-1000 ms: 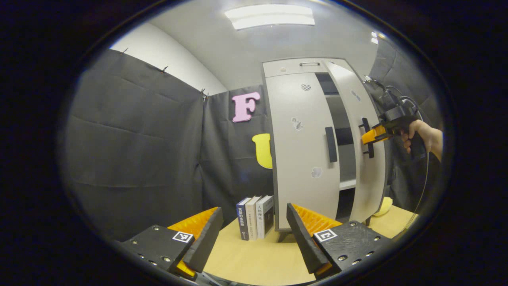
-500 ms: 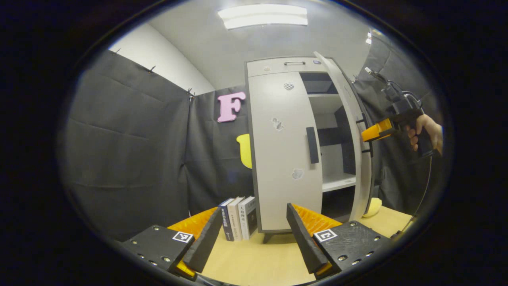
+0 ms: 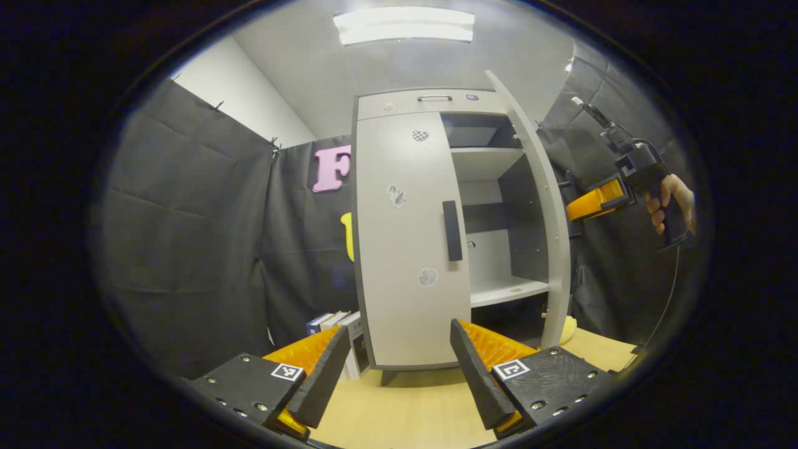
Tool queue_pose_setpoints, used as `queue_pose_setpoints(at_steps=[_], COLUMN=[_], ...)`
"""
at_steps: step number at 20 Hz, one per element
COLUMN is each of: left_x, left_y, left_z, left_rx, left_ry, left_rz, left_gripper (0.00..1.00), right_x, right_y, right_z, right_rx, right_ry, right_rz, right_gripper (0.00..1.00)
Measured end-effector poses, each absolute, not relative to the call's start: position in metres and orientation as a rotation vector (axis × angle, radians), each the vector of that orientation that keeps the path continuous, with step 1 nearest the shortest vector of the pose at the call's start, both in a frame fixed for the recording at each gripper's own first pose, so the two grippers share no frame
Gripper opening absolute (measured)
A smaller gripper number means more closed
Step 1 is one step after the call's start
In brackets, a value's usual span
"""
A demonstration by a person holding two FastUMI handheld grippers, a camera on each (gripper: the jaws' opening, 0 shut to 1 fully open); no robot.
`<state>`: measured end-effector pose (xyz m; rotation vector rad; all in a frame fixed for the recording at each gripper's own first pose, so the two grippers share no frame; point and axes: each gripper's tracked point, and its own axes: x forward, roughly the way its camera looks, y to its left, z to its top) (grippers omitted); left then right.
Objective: Open the right door of the double-door shoe cabinet with the right hand, and open the left door with the left hand.
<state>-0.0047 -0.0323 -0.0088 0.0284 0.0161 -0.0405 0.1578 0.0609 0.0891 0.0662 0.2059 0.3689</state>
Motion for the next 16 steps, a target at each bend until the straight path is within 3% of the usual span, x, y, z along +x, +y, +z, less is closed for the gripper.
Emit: queue_pose_setpoints(at_steps=[16], left_x=[0.007], left_y=[-0.082], left_z=[-0.011], left_rx=[0.023], left_ry=[0.018], left_rz=[-0.132], left_gripper=[0.94], right_x=[0.161], right_y=[0.027], right_z=[0.089], right_rx=[0.041], right_ry=[0.185], right_rz=[0.291], right_gripper=[0.14])
